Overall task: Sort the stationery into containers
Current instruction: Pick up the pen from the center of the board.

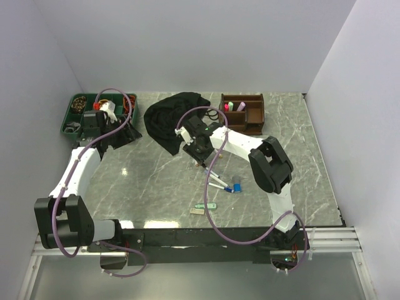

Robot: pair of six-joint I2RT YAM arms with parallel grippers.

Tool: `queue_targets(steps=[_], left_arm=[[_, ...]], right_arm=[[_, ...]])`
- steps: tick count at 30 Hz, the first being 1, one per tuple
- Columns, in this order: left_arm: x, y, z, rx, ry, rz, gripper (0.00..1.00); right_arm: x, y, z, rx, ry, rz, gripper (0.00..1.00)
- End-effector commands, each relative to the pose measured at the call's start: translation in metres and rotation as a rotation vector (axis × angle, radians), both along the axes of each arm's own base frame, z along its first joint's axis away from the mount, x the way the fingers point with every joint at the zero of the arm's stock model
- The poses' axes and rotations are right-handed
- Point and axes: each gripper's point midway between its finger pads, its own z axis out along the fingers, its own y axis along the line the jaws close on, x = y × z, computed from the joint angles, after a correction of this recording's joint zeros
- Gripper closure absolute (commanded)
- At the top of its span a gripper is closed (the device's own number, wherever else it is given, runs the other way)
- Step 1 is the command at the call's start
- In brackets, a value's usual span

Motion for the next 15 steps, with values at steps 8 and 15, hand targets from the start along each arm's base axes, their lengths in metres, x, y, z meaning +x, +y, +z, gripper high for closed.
queue_targets(steps=[8, 15], left_arm=[[0.008, -0.003, 0.019, -0.023, -0.062, -0.007, 0.32], [0.008, -0.002, 0.020, -0.023, -0.068, 0.000, 0.31]], right_arm=[[-0.007, 0.008, -0.005, -0.001, 0.016, 0.044, 0.53], [-0.015, -0.001, -0.017, -0.044, 0.051, 0.051, 0.61]])
